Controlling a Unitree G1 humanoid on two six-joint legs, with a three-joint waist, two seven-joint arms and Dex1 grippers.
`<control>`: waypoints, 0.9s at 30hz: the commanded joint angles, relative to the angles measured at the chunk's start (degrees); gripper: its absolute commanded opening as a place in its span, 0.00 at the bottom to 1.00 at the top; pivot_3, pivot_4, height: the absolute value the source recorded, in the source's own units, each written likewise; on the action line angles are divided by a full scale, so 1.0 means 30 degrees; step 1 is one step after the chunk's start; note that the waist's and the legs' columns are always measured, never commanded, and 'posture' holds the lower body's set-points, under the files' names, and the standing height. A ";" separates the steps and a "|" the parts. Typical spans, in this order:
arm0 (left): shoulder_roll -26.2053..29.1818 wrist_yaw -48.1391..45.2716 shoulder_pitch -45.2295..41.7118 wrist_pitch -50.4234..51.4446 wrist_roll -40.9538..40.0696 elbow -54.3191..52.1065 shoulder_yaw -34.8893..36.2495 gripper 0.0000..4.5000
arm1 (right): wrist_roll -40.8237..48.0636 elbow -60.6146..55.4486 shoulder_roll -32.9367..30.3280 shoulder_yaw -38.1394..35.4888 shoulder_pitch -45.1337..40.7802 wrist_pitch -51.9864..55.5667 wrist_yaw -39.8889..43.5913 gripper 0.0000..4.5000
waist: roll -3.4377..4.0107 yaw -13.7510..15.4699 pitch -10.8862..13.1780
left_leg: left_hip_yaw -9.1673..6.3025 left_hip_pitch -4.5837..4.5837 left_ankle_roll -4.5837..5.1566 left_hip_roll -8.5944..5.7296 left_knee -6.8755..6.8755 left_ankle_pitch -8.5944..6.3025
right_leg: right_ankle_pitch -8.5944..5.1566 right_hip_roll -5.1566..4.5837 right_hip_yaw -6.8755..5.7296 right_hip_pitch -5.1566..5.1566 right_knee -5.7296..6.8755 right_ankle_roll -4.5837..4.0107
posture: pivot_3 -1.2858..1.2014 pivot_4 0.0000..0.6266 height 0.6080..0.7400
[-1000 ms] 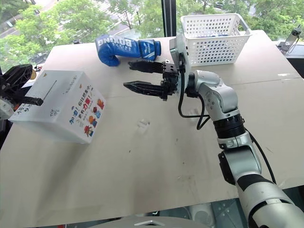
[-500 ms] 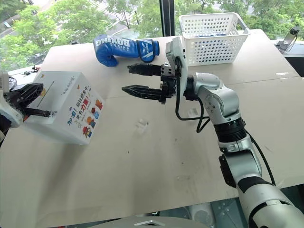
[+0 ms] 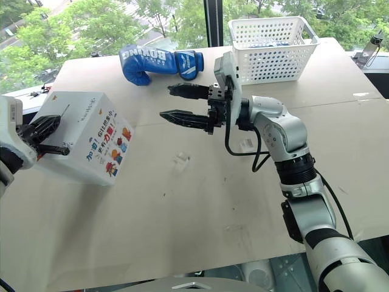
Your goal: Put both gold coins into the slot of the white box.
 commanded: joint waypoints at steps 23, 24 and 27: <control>-0.4132 -0.4028 0.3890 -0.3721 -0.0888 -0.7990 -0.6617 0.78 | 0.0194 -0.3337 -0.5364 -0.1710 0.7513 -0.0889 0.2308 0.86 | -0.0037 -0.0020 -0.0064 | 0.0105 -0.0003 0.0055 0.0003 0.0117 -0.0034 | 0.0003 -0.0056 -0.0062 -0.0002 0.0085 -0.0001 | 0.52 0.24 0.85; -0.4412 -0.4212 0.4819 -0.4376 0.0200 -0.7821 -0.7728 0.78 | -0.0348 -0.3390 -0.5944 -0.1654 0.8509 -0.1588 0.2574 0.86 | -0.0027 0.0061 -0.0073 | 0.0114 0.0004 0.0054 0.0003 0.0114 -0.0033 | 0.0003 -0.0056 -0.0058 -0.0002 0.0094 -0.0002 | 0.52 0.24 0.85; -0.5437 -0.4522 0.6990 -0.6252 0.2739 -0.6465 -0.9767 0.78 | -0.1779 -0.2852 -0.6892 -0.1794 1.1116 -0.4456 0.3212 0.86 | -0.0026 0.0277 -0.0074 | 0.0168 0.0020 0.0058 -0.0003 0.0120 -0.0036 | 0.0002 -0.0041 -0.0031 0.0012 0.0092 -0.0002 | 0.52 0.24 0.85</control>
